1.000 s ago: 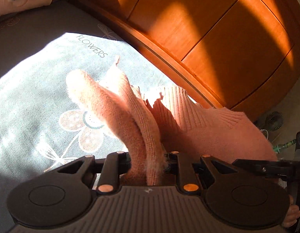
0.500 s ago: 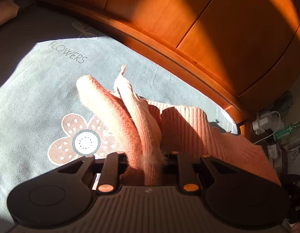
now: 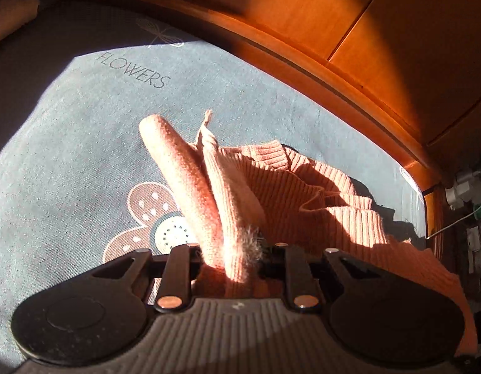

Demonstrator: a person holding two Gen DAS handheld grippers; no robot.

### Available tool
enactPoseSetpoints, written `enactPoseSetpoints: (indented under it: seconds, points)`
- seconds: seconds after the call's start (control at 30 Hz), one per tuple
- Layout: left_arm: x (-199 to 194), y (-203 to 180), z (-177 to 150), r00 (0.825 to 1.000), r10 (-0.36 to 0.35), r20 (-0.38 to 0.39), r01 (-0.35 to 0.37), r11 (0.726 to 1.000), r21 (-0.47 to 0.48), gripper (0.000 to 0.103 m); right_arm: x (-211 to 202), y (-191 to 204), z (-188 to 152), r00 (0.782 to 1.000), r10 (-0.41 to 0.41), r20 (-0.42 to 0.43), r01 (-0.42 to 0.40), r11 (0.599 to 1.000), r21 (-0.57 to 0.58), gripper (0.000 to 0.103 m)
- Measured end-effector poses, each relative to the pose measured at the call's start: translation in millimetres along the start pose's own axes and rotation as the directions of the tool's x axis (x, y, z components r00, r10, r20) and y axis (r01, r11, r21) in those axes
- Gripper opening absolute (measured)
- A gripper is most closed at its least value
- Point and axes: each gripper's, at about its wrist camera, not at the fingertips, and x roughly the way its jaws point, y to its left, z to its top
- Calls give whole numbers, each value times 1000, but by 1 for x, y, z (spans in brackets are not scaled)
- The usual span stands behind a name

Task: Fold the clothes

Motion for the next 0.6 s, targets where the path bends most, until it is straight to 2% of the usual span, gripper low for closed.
enactPoseSetpoints:
  seconds: [0.17,0.27,0.37,0.47,0.6]
  points:
    - [16,22,2,998,57,-11,-58,997,-42,22,-5,-14,-1,998,-66,4,66,998,16,25]
    - [26,38,-1,995,93,-28,-95,992,-77,28,-9,-26,-1,995,-103,6,103,994,22,27]
    - [32,51,-6,995,98,-36,-101,988,-114,35,-11,-39,-3,990,-141,2,141,989,39,29]
    - [31,56,-5,995,92,-30,-95,987,-127,36,-13,-47,-6,985,-171,-2,171,984,49,29]
    - [26,53,-2,996,88,-25,-90,992,-87,39,-16,-56,-10,981,-192,-8,192,979,67,31]
